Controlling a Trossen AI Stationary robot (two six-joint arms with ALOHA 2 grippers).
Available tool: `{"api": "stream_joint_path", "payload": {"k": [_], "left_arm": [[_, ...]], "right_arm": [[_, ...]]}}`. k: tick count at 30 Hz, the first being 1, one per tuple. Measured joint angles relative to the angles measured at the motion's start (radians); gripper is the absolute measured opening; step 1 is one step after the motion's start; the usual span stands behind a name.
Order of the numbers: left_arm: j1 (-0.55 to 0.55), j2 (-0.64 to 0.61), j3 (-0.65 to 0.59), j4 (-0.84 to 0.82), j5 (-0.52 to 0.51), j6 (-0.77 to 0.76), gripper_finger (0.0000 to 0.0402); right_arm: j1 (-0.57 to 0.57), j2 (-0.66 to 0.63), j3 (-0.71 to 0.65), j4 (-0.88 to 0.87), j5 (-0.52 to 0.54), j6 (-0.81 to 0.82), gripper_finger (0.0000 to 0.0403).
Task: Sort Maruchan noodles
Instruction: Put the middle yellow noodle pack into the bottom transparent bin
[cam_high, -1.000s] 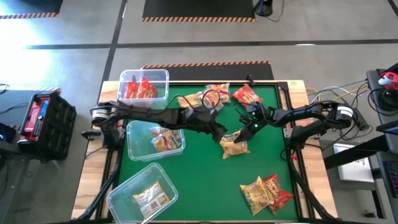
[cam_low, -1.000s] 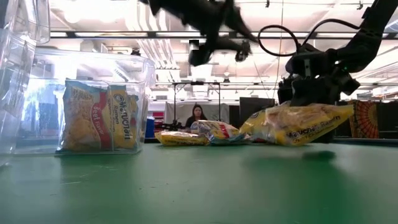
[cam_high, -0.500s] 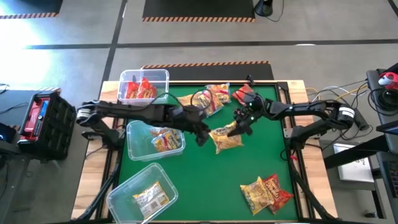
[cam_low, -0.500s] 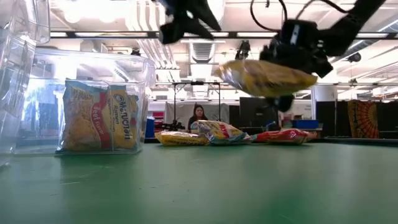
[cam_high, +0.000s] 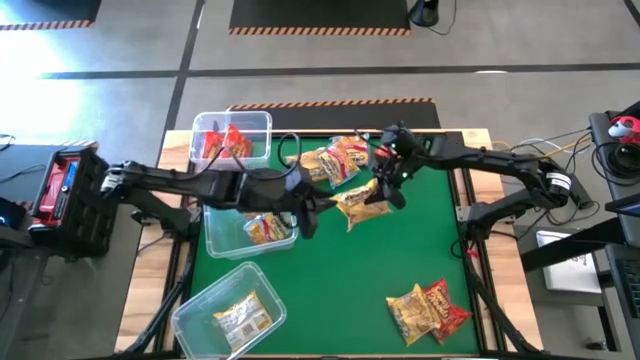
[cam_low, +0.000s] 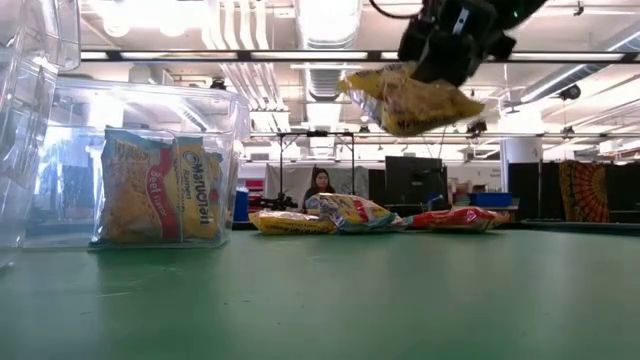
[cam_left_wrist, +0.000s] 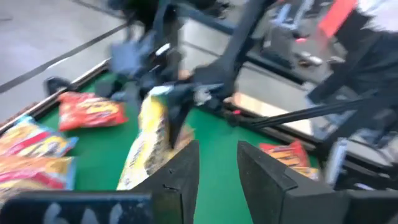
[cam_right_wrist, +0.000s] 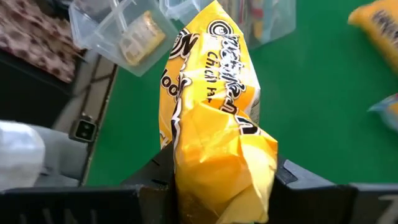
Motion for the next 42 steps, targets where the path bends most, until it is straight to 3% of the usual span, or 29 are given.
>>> {"api": "stream_joint_path", "payload": {"k": [8, 17, 24, 30, 42], "left_arm": [[0.017, 0.012, 0.000, -0.032, -0.009, 0.036, 0.0166], [0.032, 0.031, 0.000, 0.026, -0.065, 0.214, 0.0246], [0.034, 0.031, 0.000, 0.145, -0.111, 0.376, 0.0251], [0.037, 0.070, 0.001, 0.207, -0.114, 0.380, 0.0252], [0.037, 0.131, 0.000, 0.296, -0.114, 0.403, 0.0252]], "right_arm": [[0.000, 0.000, 0.231, -0.266, 0.145, -0.161, 0.0114], [0.019, -0.001, 0.366, -0.295, 0.150, -0.260, 0.0114], [0.063, -0.001, 0.404, -0.299, 0.156, -0.381, 0.0114], [0.098, 0.000, 0.437, -0.295, 0.249, -0.464, 0.0114], [0.161, 0.000, 0.481, -0.306, 0.254, -0.497, 0.0114]]}}
